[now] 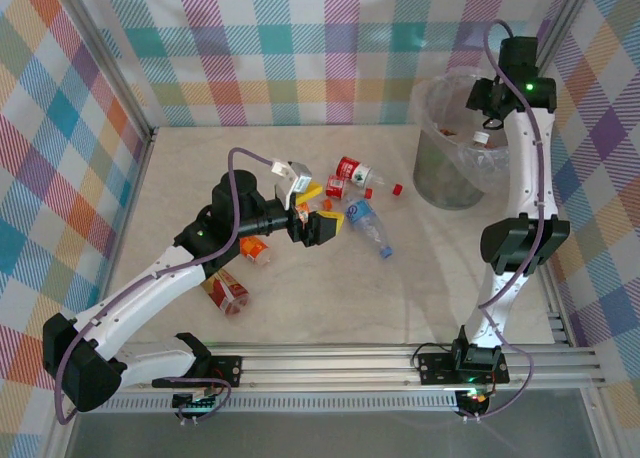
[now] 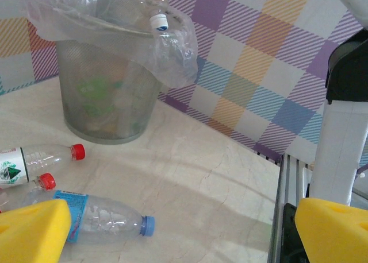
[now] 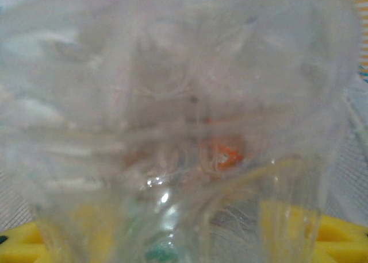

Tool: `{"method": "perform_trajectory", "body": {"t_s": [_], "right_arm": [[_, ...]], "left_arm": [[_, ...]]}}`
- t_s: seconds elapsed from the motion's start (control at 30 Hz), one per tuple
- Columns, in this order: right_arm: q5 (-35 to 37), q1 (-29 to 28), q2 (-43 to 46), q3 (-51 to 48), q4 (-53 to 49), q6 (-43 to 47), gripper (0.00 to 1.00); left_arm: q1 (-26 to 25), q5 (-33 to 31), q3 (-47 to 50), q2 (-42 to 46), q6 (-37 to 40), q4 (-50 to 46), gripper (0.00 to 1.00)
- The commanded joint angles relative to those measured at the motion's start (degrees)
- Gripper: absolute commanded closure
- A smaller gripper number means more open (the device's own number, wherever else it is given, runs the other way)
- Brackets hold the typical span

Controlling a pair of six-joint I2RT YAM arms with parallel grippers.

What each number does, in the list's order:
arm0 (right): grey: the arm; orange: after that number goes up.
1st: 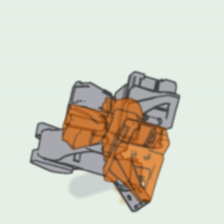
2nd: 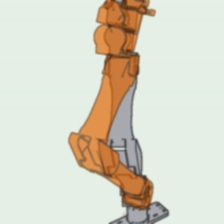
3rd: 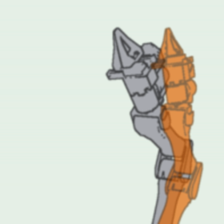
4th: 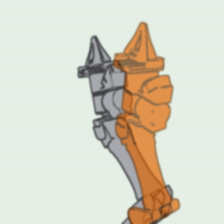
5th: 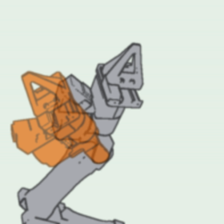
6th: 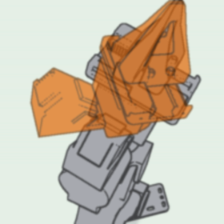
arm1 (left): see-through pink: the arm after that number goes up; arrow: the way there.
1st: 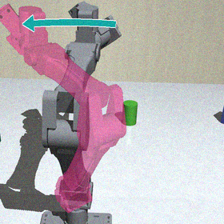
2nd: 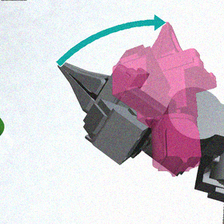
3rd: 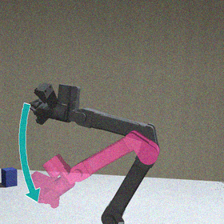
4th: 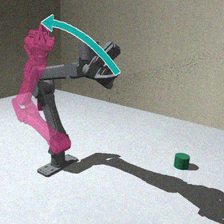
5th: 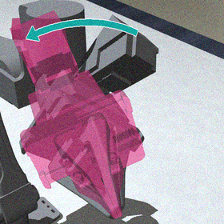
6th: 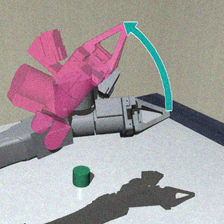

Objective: Put the plastic bottles in the bin

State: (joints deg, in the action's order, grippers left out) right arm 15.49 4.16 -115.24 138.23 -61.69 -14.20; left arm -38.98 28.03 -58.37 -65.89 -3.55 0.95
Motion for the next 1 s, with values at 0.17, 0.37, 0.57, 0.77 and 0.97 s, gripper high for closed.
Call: {"method": "perform_trajectory", "body": {"t_s": [0.17,0.37,0.57,0.77,0.97], "right_arm": [[-7.2,2.5,-3.1,2.1,-2.9,-10.1,0.35],[-14.8,2.6,-4.6,0.1,0.1,-14.8,0.34],[-20.8,2.4,-5.8,-1.0,2.9,-19.1,0.29],[-23.4,2.4,-6.5,-0.9,3.3,-21.7,0.14],[-23.7,2.5,-6.0,1.0,2.0,-21.3,0.08]], "left_arm": [[-0.7,0.7,-2.4,0.6,2.0,-1.3,0.0],[-0.7,0.3,-2.4,0.5,3.6,-2.7,0.0],[-0.7,0.4,-3.5,0.3,4.2,-4.2,0.0],[-0.7,-0.2,-3.3,1.1,4.5,-4.4,0.0],[-0.7,-0.5,-3.3,0.9,4.4,-4.3,0.0]]}}
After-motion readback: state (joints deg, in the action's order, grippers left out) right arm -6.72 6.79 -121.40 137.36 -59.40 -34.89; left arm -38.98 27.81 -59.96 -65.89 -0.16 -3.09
